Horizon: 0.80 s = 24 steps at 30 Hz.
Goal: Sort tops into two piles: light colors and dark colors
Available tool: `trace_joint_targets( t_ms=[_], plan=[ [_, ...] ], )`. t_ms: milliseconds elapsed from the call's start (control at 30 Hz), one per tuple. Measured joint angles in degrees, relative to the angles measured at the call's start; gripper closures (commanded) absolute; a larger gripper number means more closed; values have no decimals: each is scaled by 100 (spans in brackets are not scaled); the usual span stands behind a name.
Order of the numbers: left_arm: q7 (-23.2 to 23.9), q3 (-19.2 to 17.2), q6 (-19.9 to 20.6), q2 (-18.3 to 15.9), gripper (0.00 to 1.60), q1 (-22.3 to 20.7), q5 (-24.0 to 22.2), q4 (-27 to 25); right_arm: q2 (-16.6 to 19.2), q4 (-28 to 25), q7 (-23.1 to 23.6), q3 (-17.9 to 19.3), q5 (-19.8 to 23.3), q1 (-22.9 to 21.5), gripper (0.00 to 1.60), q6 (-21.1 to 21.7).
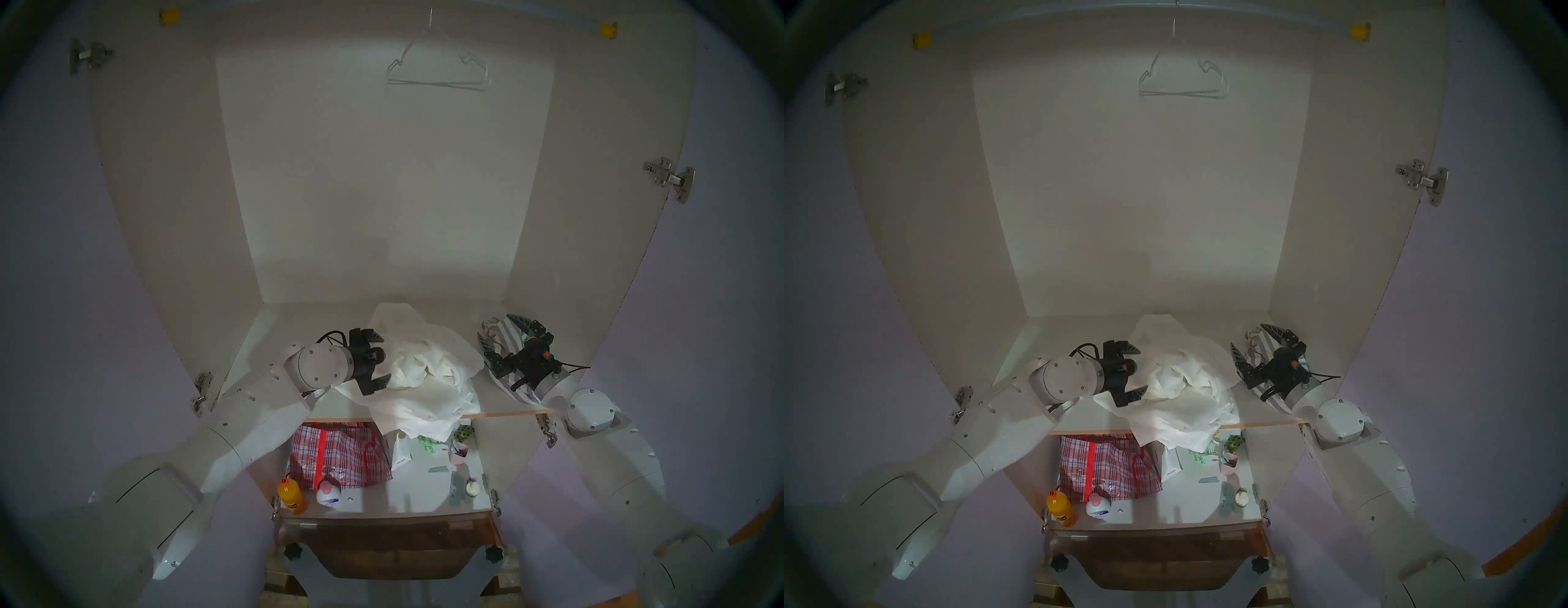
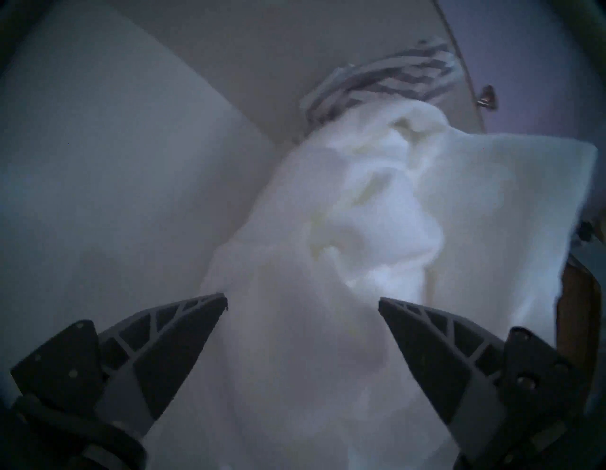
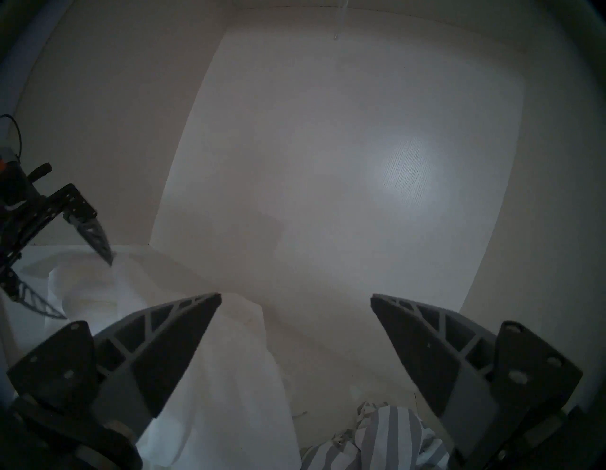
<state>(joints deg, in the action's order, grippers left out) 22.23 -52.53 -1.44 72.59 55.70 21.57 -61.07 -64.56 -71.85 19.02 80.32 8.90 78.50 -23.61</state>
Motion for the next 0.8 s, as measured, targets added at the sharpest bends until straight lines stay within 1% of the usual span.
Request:
trace_joint_targets(
  t_ms=[67, 167, 333, 400, 467, 533, 567, 600, 633, 667, 700, 733, 767, 800],
  plan=[
    [-248, 18, -101, 72, 0, -48, 6, 54, 2, 0, 0, 2, 0, 0, 0, 0],
    [-252, 29, -283, 91, 0, -92, -33, 110, 1, -4, 0, 2, 0, 1, 0, 0],
    [-18, 53, -402, 40, 0, -111, -69, 128, 1, -7, 0, 3, 0, 2, 0, 1],
    [218, 166, -432, 8, 0, -213, -58, 240, 2, -7, 0, 3, 0, 2, 0, 1],
    [281, 186, -590, 28, 0, -305, -58, 581, 1, -8, 0, 3, 0, 2, 0, 1],
    [262, 212, -656, 26, 0, -322, -30, 680, 2, -6, 0, 4, 0, 2, 0, 1],
    [244, 242, -724, 65, 0, -394, 3, 844, 0, -6, 0, 4, 0, 0, 0, 1],
    [224, 252, -782, 159, 0, -524, 34, 1155, 0, -6, 0, 4, 0, 0, 0, 0],
    [216, 265, -804, 195, 0, -578, 45, 1275, 0, -6, 0, 4, 0, 1, 0, 0],
    [208, 277, -825, 231, 55, -631, 56, 1394, 0, -6, 0, 4, 0, 2, 0, 0],
    [186, 308, -926, 313, 105, -748, 84, 1642, 1, -4, 0, 4, 0, 3, 0, 0],
    [168, 312, -1043, 384, 159, -834, 101, 1825, 1, -3, 0, 4, 0, 3, 0, 0],
    [68, 298, -1270, 507, 160, -944, 112, 2084, -1, -3, 0, 4, 0, 1, 0, 0],
    [-11, 271, -1374, 601, 160, -989, 113, 2255, -1, -4, 0, 4, -1, 0, 0, 0]
  ],
)
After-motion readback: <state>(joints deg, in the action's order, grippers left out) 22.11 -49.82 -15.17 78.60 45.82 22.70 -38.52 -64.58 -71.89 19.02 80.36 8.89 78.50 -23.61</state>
